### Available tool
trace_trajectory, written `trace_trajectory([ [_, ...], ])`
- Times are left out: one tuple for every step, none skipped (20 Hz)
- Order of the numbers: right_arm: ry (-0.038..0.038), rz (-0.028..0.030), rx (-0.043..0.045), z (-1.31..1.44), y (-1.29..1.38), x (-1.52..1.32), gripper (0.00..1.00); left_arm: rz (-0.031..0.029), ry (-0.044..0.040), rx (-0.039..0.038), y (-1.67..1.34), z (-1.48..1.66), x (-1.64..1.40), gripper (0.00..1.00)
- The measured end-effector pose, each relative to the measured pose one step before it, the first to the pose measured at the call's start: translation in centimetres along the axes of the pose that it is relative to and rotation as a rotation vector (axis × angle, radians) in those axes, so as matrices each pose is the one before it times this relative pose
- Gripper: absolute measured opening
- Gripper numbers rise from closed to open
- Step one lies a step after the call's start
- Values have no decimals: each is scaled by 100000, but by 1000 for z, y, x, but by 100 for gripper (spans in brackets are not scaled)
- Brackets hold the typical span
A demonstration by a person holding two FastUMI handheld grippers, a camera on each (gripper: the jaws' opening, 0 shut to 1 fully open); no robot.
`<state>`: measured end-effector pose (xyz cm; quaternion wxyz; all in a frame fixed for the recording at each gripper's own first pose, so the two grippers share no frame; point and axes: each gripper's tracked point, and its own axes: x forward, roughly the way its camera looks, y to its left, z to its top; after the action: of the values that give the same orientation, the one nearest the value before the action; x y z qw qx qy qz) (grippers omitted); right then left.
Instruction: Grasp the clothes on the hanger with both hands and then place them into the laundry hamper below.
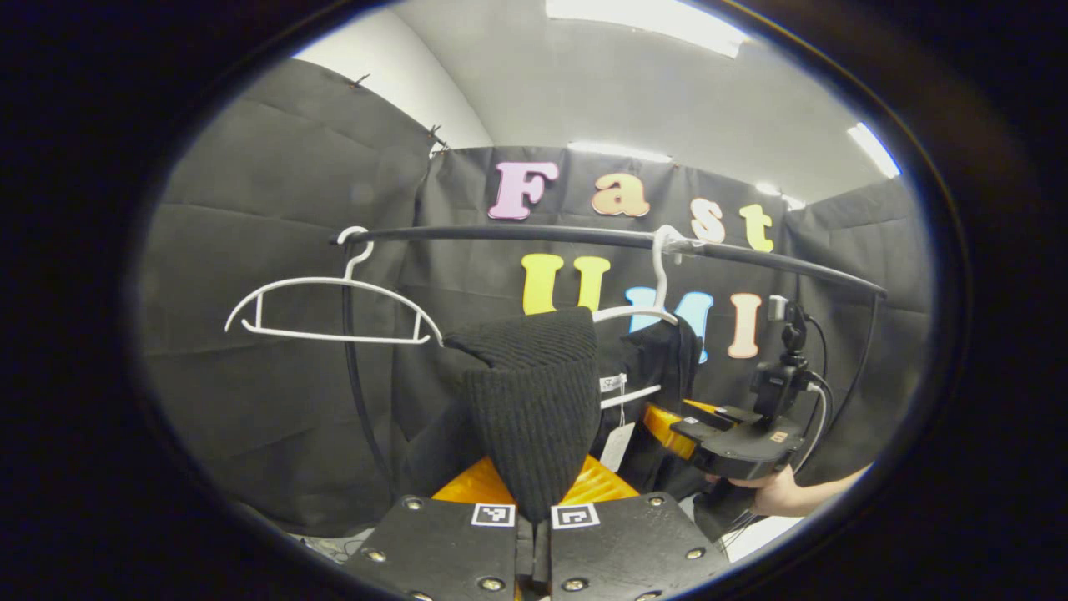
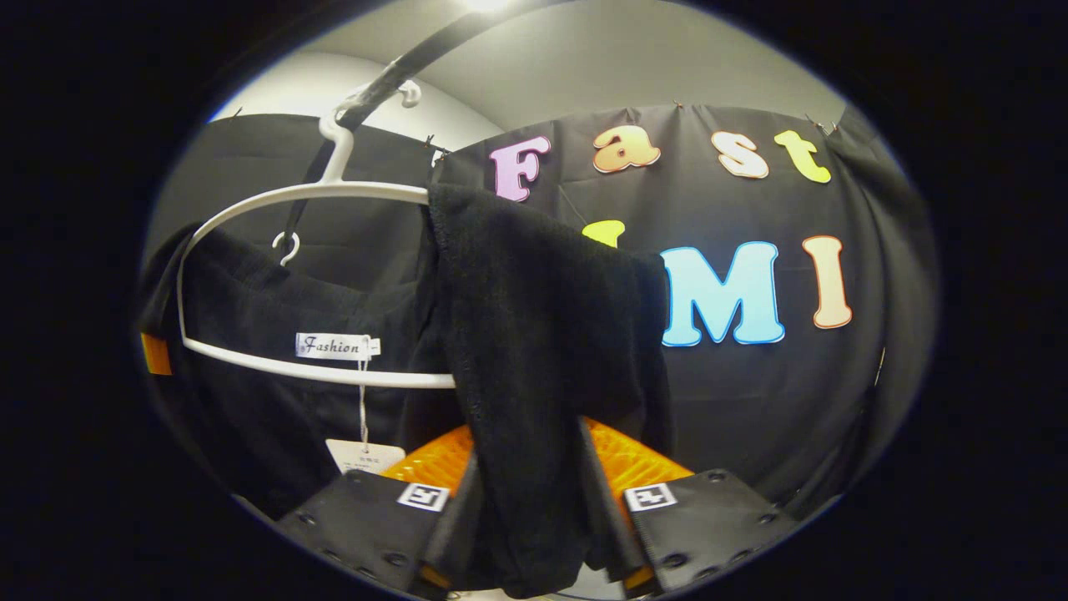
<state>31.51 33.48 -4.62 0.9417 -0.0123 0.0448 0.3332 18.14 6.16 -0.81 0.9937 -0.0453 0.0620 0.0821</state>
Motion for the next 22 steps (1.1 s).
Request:
trace_trajectory([
  [-528, 483, 1322, 92, -490, -95, 38, 134, -247, 13, -89, 32, -48, 0],
  [-1228, 744, 1902, 296, -509, -260, 22, 178, -38, -108, 110, 19, -179, 0],
  [-1048, 2569, 1872, 62, 149, -287, 5, 157, -49, -320, 258, -57, -263, 0],
  [-114, 1502, 1950, 144, -28, -415, 3, -130, 179, -558, 108, -114, -65, 0],
  [-616, -420, 1297, 95, -578, -33, 1, -675, -281, -772, -28, 78, -4, 0],
  [-2522, -2023, 1516, 806, -888, -505, 2, -1201, -929, -1046, 99, 286, -116, 1],
  [-2169, -1399, 1734, 582, -479, -388, 2, -1984, -1464, -1303, -84, 502, -285, 1],
  [-1599, -2073, 810, 534, -605, -485, 0, -2708, -1856, -1023, -246, 489, -521, 1],
  [-805, -1959, -36, 431, -705, -523, 1, -2663, -2567, -184, -303, 847, -656, 1],
  [-1021, -1610, -303, 521, -778, -379, 2, -2757, -3131, 70, -568, 943, -94, 1],
  [-989, -1764, -299, 410, -671, -357, 0, -1769, -2331, 386, -139, 948, -238, 1],
  [-1348, -1671, -99, 536, -767, -166, 0, -1108, -1660, 532, 18, 533, -86, 1],
  [-1090, -1395, -23, 452, -556, 94, 0, 276, -842, 666, 331, 466, -79, 0],
  [-1407, -1482, 27, 598, -588, 13, 2, 623, -590, -216, 343, 155, -328, 0],
  [-1705, -1875, -192, 501, -580, 123, 2, 756, -735, -1027, 396, 293, -140, 0],
  [-1874, -1857, -245, 656, -546, 190, 0, 486, -885, -1611, 609, 306, -487, 0],
  [-1532, -1547, -274, 514, -481, 326, 2, 1059, -940, -1540, 716, 450, -479, 0],
  [-1747, -1371, -225, 658, -384, 312, 1, 1253, -823, -1006, 689, 84, -144, 0],
  [-1658, -1072, -479, 520, -338, 314, 2, 902, -691, -346, 736, 354, -192, 0],
  [-1298, -981, -1116, 277, -347, 328, 2, 1248, -445, 433, 740, 231, -158, 0],
  [-1388, -970, -1505, 318, -356, 442, 2, 1376, -308, 846, 857, 212, -44, 2],
  [-1672, -510, -1815, 338, -155, 463, 2, 1228, -225, 661, 670, 51, 106, 0],
])
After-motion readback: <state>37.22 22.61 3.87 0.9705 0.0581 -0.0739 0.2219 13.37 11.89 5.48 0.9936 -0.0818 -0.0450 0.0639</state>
